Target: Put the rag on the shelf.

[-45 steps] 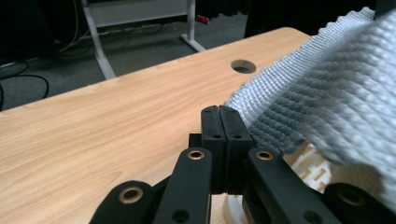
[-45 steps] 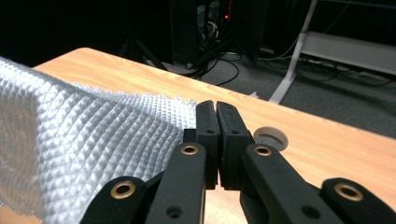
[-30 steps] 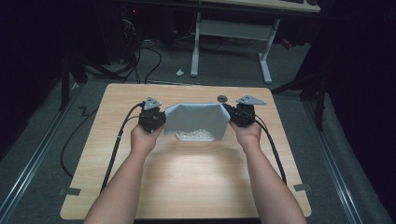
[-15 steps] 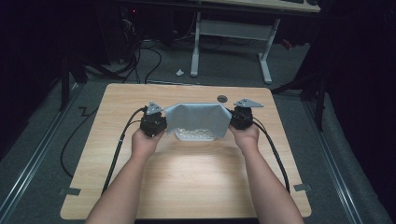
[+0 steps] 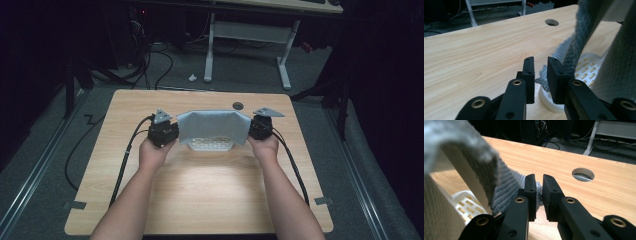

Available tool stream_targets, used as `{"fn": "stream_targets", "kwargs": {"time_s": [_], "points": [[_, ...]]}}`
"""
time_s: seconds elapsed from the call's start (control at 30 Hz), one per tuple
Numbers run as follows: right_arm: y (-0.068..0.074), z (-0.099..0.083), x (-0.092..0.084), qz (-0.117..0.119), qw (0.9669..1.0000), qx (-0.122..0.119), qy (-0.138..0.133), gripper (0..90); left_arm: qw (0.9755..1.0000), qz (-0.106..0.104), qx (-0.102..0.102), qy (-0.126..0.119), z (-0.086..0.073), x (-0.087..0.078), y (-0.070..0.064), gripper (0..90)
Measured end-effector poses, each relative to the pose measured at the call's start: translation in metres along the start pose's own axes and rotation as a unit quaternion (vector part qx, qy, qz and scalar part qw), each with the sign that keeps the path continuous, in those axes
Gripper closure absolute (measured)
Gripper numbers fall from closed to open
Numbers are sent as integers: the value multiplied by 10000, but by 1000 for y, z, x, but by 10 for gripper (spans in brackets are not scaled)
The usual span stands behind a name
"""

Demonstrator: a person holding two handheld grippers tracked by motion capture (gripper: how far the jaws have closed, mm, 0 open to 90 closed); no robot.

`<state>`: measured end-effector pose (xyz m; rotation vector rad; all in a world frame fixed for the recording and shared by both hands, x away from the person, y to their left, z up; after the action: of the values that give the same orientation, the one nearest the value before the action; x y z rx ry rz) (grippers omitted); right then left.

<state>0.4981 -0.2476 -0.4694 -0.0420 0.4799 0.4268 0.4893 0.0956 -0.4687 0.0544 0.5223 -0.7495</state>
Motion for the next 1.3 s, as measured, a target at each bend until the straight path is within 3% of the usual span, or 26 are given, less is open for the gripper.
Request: {"fn": "stream_targets", "kwargs": {"time_s": [0.4, 0.9, 1.1, 1.23, 1.3], "points": [[-7, 9, -15, -190, 9997, -31, -156, 745, 9998, 163, -26, -127, 5, -13, 6, 680], [-16, 15, -34, -427, 9987, -147, -226, 667, 9990, 407, -99, -171, -2, -33, 21, 643], [-15, 15, -43, -462, 9984, -219, -251, 635, 9984, 509, -125, -219, -8, -43, 26, 619], [-16, 11, -53, -517, 9977, -166, -407, 629, 9979, 526, -227, -297, -17, -53, 30, 589], [-17, 9, -57, -541, 9978, -166, -340, 629, 9976, 564, -245, -309, -23, -58, 32, 584]]}}
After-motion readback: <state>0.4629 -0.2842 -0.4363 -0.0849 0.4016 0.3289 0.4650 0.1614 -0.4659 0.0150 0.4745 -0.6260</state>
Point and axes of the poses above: each handheld gripper's, and its own axes: x roughly forward along the jaws, z roughly out of its top, y roughly to its left, the point moved 1 cm from there along x, roughly forward along the jaws, and after that the axes turned 4 degrees about -z, right-handed, at the moved point
